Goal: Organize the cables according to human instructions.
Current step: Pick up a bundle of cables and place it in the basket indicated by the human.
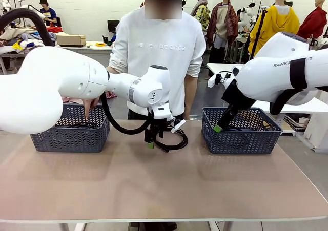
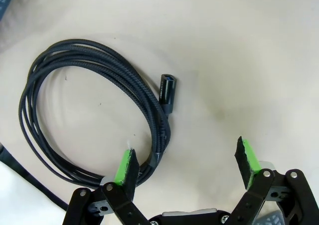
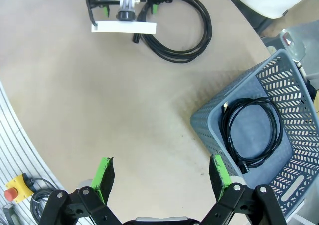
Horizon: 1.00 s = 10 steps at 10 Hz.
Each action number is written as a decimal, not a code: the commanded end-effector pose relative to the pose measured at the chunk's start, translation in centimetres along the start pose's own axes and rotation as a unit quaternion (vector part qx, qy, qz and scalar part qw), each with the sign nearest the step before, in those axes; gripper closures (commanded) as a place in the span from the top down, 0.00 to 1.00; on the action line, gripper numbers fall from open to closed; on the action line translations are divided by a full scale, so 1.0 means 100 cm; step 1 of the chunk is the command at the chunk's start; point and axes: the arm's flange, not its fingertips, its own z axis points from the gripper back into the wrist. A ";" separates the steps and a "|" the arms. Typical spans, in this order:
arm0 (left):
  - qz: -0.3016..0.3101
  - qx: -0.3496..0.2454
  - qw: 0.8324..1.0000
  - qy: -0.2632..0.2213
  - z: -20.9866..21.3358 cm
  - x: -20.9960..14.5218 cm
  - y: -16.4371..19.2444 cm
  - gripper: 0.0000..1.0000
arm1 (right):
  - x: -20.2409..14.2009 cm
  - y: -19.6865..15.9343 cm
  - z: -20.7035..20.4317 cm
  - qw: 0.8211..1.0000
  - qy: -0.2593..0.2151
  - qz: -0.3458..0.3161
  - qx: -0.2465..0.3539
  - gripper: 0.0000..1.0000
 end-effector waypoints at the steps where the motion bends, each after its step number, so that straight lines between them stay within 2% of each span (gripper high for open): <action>1: 0.004 -0.001 1.000 0.008 -0.002 -0.003 0.008 1.00 | 0.001 -0.002 0.001 1.000 0.005 -0.004 -0.007 1.00; 10: 0.012 -0.009 1.000 0.016 -0.020 -0.014 0.023 1.00 | 0.001 -0.002 0.001 1.000 0.005 -0.004 -0.007 1.00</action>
